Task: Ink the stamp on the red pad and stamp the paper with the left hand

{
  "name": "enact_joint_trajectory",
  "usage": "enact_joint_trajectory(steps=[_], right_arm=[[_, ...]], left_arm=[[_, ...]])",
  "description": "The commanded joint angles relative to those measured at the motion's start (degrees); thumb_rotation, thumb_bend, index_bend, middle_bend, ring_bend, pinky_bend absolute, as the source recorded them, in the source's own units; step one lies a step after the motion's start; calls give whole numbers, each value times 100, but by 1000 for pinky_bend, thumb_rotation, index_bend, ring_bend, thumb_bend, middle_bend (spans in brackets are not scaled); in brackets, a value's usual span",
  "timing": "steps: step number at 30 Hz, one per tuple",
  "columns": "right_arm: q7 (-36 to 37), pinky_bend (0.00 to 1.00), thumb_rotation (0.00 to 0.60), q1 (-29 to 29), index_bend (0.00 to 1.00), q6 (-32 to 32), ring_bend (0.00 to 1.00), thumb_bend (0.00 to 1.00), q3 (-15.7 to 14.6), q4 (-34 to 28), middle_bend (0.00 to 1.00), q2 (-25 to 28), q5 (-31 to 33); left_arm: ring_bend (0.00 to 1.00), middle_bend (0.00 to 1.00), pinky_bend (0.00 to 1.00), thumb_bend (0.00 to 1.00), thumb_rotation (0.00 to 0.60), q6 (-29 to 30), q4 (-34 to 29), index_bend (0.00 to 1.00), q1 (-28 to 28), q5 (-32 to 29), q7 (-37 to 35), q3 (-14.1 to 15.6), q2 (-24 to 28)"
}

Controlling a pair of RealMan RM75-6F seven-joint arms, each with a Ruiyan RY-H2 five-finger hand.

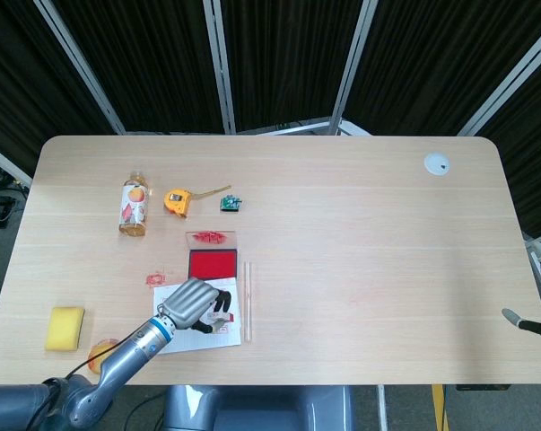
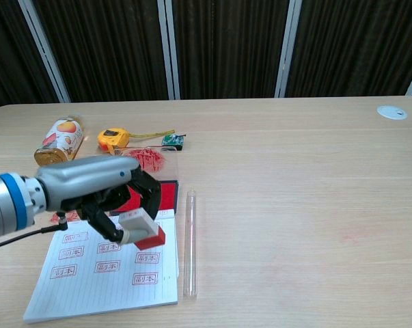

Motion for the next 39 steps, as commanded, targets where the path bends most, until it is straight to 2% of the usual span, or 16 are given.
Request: enact_joint_trajectory(steps=[1, 10, 15, 19, 27, 39], right_arm=[[-12, 0, 600, -4, 0, 12, 0, 0, -7, -8, 0, -1, -17], [-58, 0, 600, -10, 0, 48, 0, 0, -34, -33, 0, -10, -90], [-101, 0, 600, -14, 0, 65, 0, 0, -53, -48, 0, -23, -127], [-168, 0, 600, -7, 0, 60, 0, 0, -65, -64, 0, -48, -135], [-259, 0, 600, 35, 0, -6, 0, 0, -48, -60, 0, -87, -61], [-275, 0, 600, 51, 0, -51, 0, 0, -35, 6, 0, -113, 12]], left_arm=[[836, 572, 831, 420, 600, 130, -264, 590, 16, -50, -193, -175, 347], [836, 572, 831, 419, 600, 176, -18, 589, 131, -267, -440, -211, 750], [836, 572, 831, 418, 600, 67, 554, 589, 270, -531, -724, -129, 830], [836, 570, 831, 418, 600, -105, 1221, 588, 333, -676, -1016, -102, 753], [836, 568, 831, 418, 600, -398, 2072, 586, 305, -873, -1170, -133, 308], [836, 556, 831, 418, 600, -552, 2507, 574, 301, -868, -1245, -153, 31]])
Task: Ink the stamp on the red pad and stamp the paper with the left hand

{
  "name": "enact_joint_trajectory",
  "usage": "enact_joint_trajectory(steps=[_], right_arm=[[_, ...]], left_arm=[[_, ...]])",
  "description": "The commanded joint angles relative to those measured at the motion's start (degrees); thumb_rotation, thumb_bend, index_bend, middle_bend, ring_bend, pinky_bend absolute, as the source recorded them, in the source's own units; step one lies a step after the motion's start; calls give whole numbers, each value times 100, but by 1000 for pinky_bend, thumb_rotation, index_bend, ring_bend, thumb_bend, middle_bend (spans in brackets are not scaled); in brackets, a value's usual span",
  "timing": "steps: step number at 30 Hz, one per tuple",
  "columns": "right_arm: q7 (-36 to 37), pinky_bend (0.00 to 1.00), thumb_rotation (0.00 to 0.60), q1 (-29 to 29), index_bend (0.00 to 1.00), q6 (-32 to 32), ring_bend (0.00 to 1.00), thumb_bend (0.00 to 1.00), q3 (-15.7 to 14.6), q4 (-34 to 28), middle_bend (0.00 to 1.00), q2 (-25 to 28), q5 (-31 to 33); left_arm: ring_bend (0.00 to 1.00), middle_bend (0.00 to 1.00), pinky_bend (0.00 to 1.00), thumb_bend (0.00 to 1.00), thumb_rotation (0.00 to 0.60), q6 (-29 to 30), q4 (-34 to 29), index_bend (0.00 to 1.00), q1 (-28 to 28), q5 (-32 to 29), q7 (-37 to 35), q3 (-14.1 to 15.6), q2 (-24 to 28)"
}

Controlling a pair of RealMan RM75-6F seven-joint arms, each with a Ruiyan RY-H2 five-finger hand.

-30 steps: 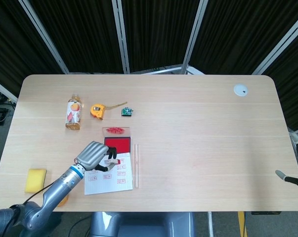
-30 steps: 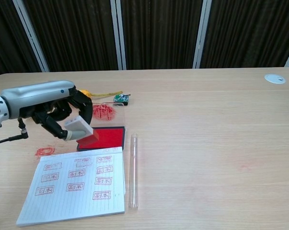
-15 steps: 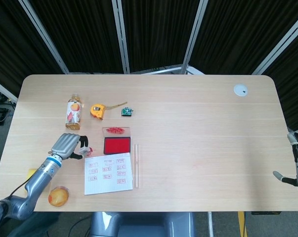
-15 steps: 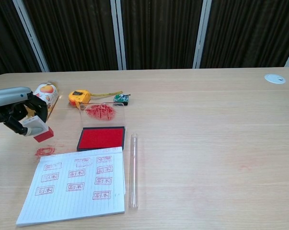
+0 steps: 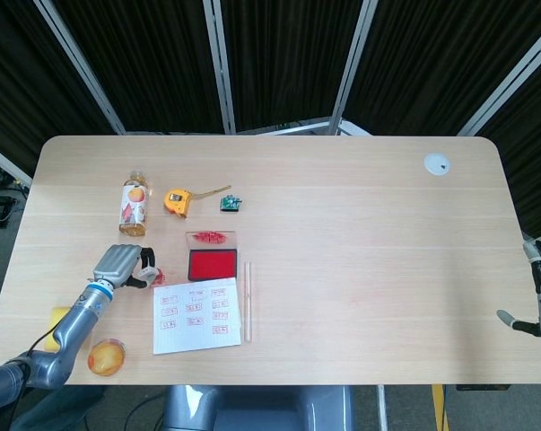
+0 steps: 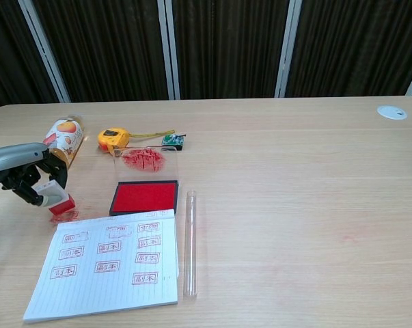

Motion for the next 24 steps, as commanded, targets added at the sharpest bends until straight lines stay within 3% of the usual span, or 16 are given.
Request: enact_joint_trajectory(steps=[1, 14, 24], right_arm=[[-7, 0, 600, 1, 0, -3, 0, 0, -3, -1, 0, -2, 0], [-26, 0, 600, -8, 0, 27, 0, 0, -5, 1, 0, -5, -11], [-28, 0, 600, 1, 0, 7, 0, 0, 3, 23, 0, -6, 12]], left_arm=[[836, 554, 831, 418, 600, -11, 23, 572, 2, 18, -21, -5, -17], [836, 542, 831, 414, 600, -116, 213, 556, -8, 105, 66, 33, -131], [834, 428, 830, 412, 600, -24, 302, 448, -4, 170, 295, 41, -214]])
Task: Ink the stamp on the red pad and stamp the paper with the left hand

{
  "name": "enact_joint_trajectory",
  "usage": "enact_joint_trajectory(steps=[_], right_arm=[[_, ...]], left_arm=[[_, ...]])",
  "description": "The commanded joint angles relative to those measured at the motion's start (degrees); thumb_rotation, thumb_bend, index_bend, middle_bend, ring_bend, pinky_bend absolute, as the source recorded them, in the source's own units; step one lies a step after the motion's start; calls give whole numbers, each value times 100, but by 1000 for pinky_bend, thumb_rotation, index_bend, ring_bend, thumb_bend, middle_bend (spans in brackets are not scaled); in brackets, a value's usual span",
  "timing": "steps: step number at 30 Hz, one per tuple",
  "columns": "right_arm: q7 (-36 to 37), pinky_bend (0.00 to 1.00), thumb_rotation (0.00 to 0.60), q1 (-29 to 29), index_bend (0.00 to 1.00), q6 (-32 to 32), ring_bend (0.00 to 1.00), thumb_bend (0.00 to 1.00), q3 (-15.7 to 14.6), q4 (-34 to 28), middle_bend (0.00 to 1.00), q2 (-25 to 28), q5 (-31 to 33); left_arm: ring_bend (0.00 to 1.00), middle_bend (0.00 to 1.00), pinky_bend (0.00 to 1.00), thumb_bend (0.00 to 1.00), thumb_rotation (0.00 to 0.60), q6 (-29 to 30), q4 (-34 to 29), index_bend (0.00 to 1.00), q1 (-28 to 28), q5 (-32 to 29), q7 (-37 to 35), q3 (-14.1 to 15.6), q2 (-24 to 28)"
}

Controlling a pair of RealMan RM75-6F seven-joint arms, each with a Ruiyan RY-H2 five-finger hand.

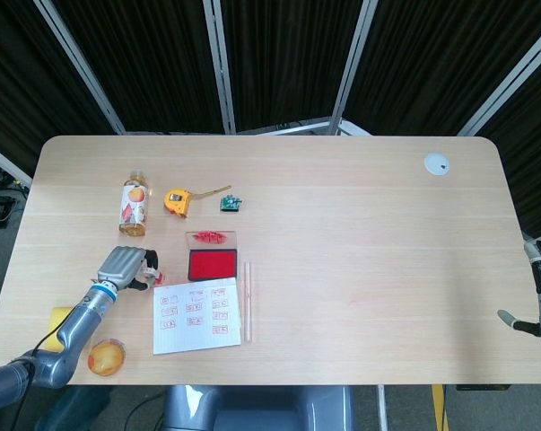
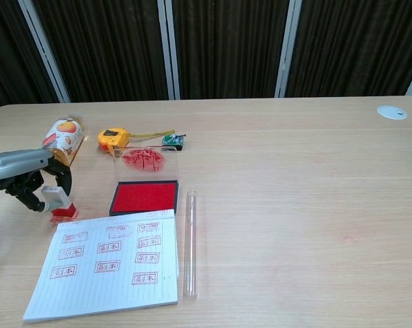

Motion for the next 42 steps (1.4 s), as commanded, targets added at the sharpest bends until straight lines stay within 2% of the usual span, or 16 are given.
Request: enact_joint_trajectory(steps=[1, 6, 7, 11, 12, 23, 27, 29, 32, 34, 38, 40, 42], right_arm=[[-4, 0, 600, 0, 0, 4, 0, 0, 3, 3, 0, -2, 4], [-16, 0, 600, -8, 0, 22, 0, 0, -1, -11, 0, -3, -2], [-18, 0, 600, -9, 0, 22, 0, 0, 0, -12, 0, -4, 1], [-14, 0, 600, -11, 0, 26, 0, 0, -5, -23, 0, 3, -13], [-10, 0, 600, -11, 0, 27, 0, 0, -7, -26, 0, 6, -21], [86, 0, 600, -59, 0, 119, 0, 0, -36, -136, 0, 78, -149], [148, 0, 600, -92, 0, 189, 0, 0, -61, -220, 0, 128, -254], [181, 0, 600, -110, 0, 227, 0, 0, -73, -259, 0, 157, -306], [249, 0, 600, -156, 0, 333, 0, 0, -103, -346, 0, 219, -447], [316, 0, 600, -197, 0, 417, 0, 0, -153, -425, 0, 272, -610], [446, 0, 600, -256, 0, 561, 0, 0, -218, -474, 0, 340, -859], [501, 0, 600, -273, 0, 637, 0, 0, -227, -453, 0, 346, -958], [528, 0, 600, -291, 0, 744, 0, 0, -229, -394, 0, 328, -1069]], left_arm=[[834, 424, 829, 411, 600, 18, 14, 445, 6, -7, 60, -2, -30], [831, 407, 828, 406, 600, 2, -7, 420, 9, -8, 126, 6, -41], [829, 393, 827, 400, 600, 4, -14, 376, 9, 0, 135, 8, -37], [820, 308, 819, 345, 600, 53, -101, 38, 37, 57, 159, 32, 24], [820, 302, 818, 339, 600, 89, -135, 15, 47, 76, 162, 28, 44], [810, 264, 808, 309, 600, 438, -808, 0, 186, 225, 229, 20, 502], [795, 243, 794, 287, 600, 889, -1460, 0, 329, 477, 258, 4, 962], [759, 207, 770, 244, 600, 1154, -1818, 0, 438, 622, 265, 15, 1230], [597, 94, 636, 111, 600, 1839, -2477, 0, 776, 942, 367, 108, 1770], [415, 17, 440, 29, 600, 2427, -2883, 0, 1100, 1153, 567, 213, 2125], [85, 0, 57, 0, 600, 3256, -3502, 0, 1592, 1413, 1097, 371, 2540], [16, 0, 4, 0, 600, 3597, -3687, 0, 1798, 1574, 1230, 434, 2648], [0, 0, 0, 0, 600, 3934, -3834, 0, 2027, 1750, 1345, 519, 2728]])
